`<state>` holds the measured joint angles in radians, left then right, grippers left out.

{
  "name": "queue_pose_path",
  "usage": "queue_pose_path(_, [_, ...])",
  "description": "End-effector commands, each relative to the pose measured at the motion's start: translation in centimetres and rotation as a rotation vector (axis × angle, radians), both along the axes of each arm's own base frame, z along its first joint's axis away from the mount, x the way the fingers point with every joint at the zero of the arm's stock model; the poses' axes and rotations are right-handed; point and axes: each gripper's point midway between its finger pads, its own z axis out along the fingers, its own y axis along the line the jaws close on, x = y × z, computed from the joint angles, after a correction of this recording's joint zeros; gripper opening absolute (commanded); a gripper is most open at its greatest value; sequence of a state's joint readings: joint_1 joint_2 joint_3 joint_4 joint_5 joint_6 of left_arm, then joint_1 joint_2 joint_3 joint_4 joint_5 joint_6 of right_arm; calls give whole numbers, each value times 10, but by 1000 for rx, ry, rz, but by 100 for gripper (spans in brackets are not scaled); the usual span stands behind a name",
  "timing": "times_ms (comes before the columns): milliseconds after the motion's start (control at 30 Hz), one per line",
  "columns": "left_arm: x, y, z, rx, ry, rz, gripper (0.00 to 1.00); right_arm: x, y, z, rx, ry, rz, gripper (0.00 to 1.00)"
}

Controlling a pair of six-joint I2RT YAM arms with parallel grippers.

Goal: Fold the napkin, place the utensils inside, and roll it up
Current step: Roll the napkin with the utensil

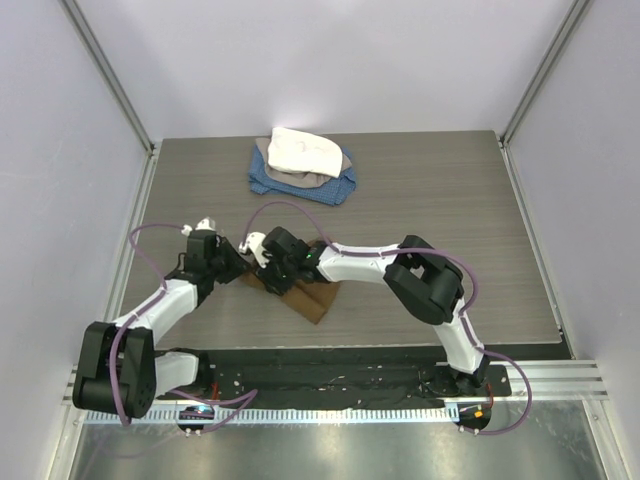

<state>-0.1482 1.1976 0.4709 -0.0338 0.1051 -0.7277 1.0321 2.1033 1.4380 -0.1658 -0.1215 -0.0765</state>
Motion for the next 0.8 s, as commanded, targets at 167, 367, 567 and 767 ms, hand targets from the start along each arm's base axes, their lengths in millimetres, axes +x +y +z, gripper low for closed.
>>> queue_pose_path(167, [-5, -1, 23, -32, -164, -10, 68, -27, -28, -6, 55, 187, 109, 36])
queue_pose_path(367, [-20, -8, 31, -86, -254, -47, 85, -33, -43, -7, 68, 252, 163, 34])
queue_pose_path(567, [-29, -22, 28, -146, -281, -122, 86, -39, -54, -8, 94, 352, 195, 34])
queue_pose_path(767, [-28, -32, 19, -213, -243, -133, 78, -40, -60, -14, 97, 391, 195, 34])
